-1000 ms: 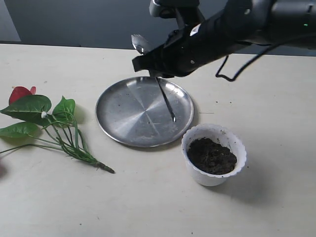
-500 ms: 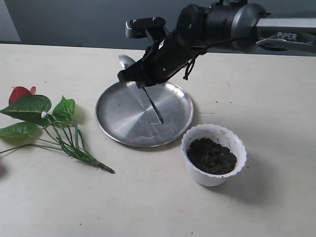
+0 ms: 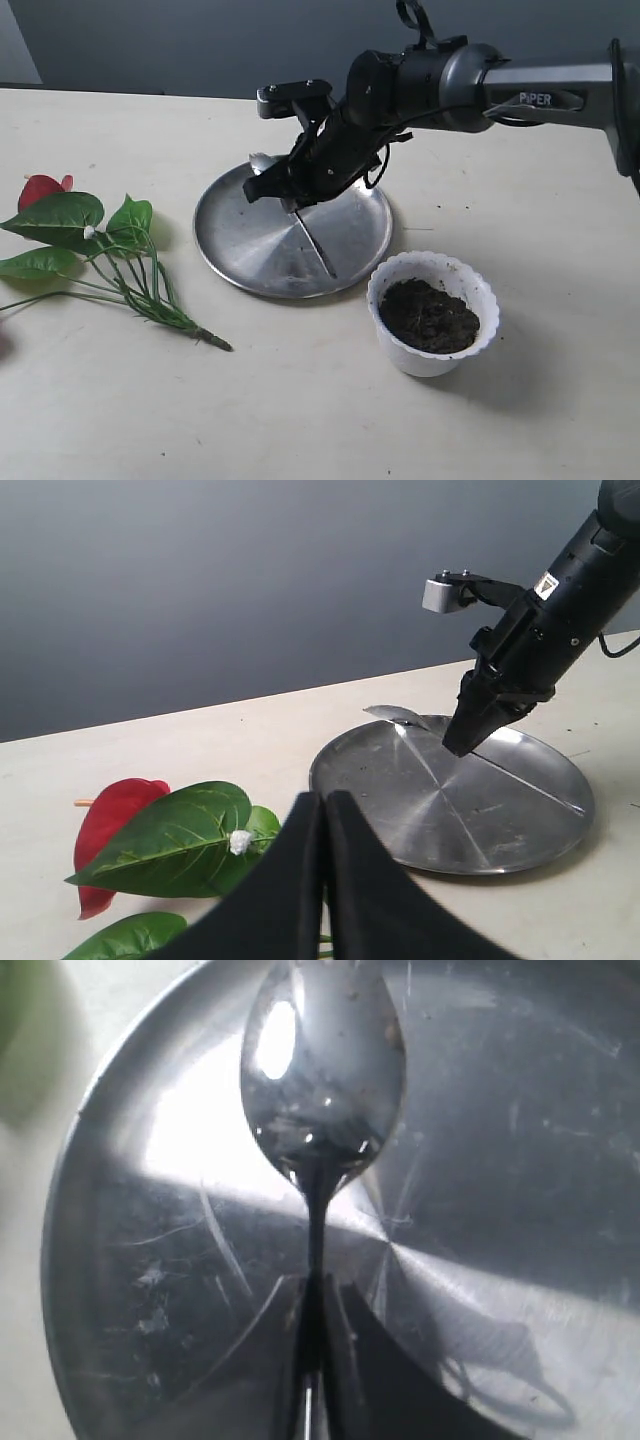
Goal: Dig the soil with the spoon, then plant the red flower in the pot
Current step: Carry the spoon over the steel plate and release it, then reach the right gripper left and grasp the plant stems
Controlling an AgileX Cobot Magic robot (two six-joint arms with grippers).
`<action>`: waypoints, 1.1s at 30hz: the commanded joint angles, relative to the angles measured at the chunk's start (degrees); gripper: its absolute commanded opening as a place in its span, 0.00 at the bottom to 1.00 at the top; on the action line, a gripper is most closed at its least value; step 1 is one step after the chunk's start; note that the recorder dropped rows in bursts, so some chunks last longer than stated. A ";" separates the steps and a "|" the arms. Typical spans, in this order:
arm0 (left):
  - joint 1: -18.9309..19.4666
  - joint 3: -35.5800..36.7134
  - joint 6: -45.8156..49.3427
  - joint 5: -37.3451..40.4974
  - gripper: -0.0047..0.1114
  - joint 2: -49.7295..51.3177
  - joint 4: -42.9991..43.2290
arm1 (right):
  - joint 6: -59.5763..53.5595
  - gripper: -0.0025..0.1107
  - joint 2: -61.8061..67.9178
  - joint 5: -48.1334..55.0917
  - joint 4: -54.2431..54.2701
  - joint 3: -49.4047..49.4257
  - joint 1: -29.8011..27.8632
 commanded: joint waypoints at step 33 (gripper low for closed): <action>-0.39 0.12 -0.21 -0.74 0.05 -0.26 0.00 | -2.80 0.53 11.00 18.30 -9.72 -25.68 20.24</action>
